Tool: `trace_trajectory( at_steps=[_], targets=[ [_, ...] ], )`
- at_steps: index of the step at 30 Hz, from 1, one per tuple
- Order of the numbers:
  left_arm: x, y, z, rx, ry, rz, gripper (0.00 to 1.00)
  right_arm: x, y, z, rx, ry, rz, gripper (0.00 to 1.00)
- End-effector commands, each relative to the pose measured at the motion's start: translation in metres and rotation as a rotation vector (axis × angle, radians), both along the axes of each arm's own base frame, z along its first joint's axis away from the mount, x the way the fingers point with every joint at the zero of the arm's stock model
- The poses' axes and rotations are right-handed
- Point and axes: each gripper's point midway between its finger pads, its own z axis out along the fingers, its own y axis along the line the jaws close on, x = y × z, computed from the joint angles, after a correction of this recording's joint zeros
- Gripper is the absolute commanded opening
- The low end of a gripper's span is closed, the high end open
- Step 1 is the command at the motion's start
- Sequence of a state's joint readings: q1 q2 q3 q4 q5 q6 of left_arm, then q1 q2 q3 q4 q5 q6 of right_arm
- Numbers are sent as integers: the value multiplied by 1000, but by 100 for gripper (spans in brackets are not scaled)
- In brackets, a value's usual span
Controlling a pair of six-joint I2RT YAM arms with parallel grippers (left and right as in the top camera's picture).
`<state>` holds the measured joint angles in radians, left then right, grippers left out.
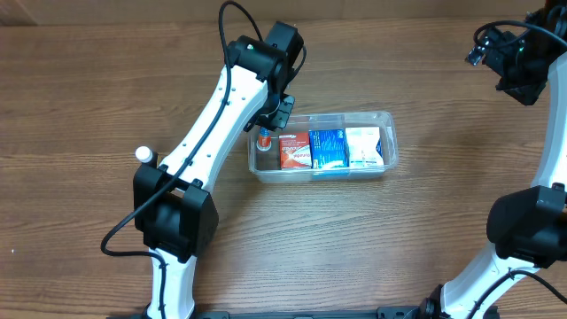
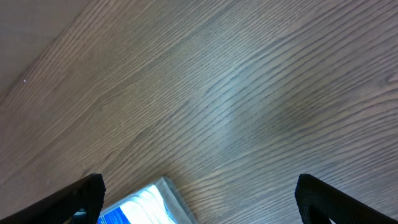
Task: Pack container
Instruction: 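Carry the orange tube right and stand it in the container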
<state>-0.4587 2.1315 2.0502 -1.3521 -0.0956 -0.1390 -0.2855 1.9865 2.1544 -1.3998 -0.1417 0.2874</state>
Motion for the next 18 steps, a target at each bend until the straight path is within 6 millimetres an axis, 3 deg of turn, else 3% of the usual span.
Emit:
trace_trajectory(
  at_steps=[1, 4, 10, 12, 14, 16, 18],
  targets=[
    [5, 4, -7, -1, -25, 23, 5, -1, 1, 22, -18, -56, 1, 100],
    [11, -5, -7, -44, -45, 0, 5, -1, 1, 22, -18, -56, 1, 100],
    [19, -13, -5, -83, -74, -5, 19, -1, 1, 22, -18, -56, 1, 100],
    [16, -12, -6, -78, -64, -4, 43, -1, 1, 22, -18, -56, 1, 100],
    [13, -9, -4, -70, -50, -2, 49, -1, 1, 22, -18, -56, 1, 100],
    [11, -4, 8, -64, -44, 5, 57, -1, 1, 22, -18, -56, 1, 100],
    [9, 4, 42, -71, -60, 20, 62, -1, 1, 22, -18, -56, 1, 100]
  ],
)
